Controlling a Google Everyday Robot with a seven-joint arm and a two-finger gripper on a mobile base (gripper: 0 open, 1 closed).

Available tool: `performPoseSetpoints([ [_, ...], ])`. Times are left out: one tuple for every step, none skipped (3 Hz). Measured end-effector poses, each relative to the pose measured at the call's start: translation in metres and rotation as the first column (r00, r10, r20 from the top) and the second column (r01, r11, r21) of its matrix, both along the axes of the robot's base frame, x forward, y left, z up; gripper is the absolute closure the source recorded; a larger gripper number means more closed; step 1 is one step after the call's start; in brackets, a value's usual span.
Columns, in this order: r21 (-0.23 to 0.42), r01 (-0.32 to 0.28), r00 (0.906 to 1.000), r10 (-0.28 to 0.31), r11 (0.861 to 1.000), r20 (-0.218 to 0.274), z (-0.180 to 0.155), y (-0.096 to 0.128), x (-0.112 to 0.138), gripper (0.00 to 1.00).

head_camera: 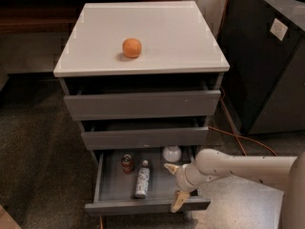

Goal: Close bottom drawer

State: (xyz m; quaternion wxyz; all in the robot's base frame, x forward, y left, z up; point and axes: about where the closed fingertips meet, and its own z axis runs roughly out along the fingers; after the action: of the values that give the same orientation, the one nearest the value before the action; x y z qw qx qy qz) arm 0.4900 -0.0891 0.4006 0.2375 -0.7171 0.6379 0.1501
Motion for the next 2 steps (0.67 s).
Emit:
performPoseSetpoints([
  [-0.035, 0.017, 0.9997, -0.018, 0.999, -0.016, -0.0409, -0.0056, 0.0006, 0.00],
  [-0.035, 0.017, 0.9997, -0.018, 0.999, -0.016, -0.0409, -0.0056, 0.0006, 0.00],
])
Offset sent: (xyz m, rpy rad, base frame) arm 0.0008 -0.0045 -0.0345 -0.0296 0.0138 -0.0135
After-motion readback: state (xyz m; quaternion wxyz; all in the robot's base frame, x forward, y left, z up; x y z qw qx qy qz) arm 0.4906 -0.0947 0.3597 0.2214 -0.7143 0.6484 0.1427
